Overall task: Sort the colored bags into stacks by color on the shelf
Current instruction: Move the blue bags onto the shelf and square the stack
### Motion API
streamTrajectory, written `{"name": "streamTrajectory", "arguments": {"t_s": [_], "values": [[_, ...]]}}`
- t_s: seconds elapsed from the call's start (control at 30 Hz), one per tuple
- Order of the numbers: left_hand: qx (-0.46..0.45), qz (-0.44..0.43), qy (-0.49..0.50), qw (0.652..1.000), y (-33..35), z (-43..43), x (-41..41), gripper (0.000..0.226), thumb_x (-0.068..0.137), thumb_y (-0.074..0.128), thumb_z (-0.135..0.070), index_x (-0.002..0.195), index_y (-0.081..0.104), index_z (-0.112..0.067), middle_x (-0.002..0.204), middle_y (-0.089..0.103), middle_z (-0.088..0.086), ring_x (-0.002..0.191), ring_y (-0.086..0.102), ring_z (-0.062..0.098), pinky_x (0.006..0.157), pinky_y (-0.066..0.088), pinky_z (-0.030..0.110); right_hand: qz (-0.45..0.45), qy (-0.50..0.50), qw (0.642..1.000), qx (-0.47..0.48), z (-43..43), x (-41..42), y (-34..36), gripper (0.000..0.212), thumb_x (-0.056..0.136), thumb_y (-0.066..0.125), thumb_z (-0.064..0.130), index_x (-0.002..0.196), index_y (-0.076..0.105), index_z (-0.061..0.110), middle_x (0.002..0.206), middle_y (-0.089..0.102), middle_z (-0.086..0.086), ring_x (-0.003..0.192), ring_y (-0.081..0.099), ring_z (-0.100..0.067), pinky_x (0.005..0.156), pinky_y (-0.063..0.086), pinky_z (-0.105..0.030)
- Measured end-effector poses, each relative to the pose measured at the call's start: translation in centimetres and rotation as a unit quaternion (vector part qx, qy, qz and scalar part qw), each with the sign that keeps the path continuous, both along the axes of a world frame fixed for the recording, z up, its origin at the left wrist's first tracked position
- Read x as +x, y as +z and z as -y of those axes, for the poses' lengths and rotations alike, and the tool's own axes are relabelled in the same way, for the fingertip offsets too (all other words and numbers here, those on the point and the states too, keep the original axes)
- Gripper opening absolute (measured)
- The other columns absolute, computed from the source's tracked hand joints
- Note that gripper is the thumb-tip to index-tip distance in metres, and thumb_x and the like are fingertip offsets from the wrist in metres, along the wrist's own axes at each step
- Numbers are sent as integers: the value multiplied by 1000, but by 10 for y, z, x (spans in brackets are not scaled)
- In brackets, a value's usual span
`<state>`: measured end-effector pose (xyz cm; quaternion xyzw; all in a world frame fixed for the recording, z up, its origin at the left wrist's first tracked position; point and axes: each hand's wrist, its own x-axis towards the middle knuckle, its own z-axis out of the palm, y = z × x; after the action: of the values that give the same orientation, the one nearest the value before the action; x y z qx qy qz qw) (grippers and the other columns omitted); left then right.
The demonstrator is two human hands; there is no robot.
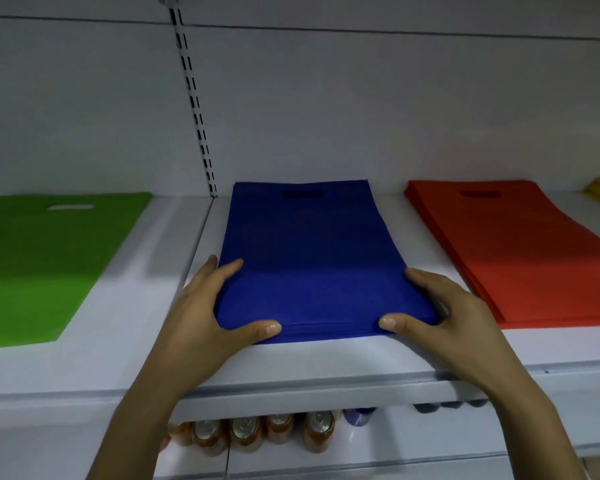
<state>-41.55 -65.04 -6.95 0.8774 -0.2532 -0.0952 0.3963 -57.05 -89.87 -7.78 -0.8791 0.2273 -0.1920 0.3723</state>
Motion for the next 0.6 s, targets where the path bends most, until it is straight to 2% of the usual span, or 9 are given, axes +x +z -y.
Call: {"name": "streamTrajectory", "arguments": {"t_s": [0.07,0.17,0.27,0.37,0.43,0.6], "values": [[8,19,-3,1000,-2,0,-1,105,48,64,-67,144,32,-39,158,16,-14,142,23,11,113,30,34,-22,10,1000,-20,1,-2,-2,115,43,60,88,139,48,26,138,49,14,122,49,-4,99,41,-22],[12,26,-12,1000,-2,-1,-3,107,46,66,-67,144,33,-40,157,17,-16,141,24,10,113,29,34,-31,11,998,-53,1,-3,-4,108,48,55,85,139,49,26,145,44,11,130,42,-5,102,31,-18],[22,43,-3,999,-3,-1,-6,108,47,67,-66,145,32,-38,158,15,-13,143,23,11,113,27,33,-42,9,996,-81,-2,-4,-2,103,56,60,86,139,50,25,147,43,6,134,37,-8,103,26,-18],[44,59,11,997,-4,1,-12,108,50,63,-67,147,30,-34,159,15,-11,143,23,12,114,27,33,-36,7,994,-98,-5,-6,-3,102,55,61,81,137,51,22,140,51,5,129,44,-11,104,33,-22],[42,70,25,996,-5,1,-15,107,51,62,-67,147,32,-32,158,19,-10,141,26,13,113,28,32,-33,1,993,-115,-6,-5,-5,102,56,59,85,135,54,21,136,55,5,126,47,-12,103,37,-26],[38,90,39,994,-10,0,-17,101,51,62,-69,141,44,-26,154,29,-8,136,35,13,109,33,31,-33,8,989,-146,-7,-5,-7,103,57,44,85,134,55,17,138,55,0,131,46,-17,108,38,-36]]}}
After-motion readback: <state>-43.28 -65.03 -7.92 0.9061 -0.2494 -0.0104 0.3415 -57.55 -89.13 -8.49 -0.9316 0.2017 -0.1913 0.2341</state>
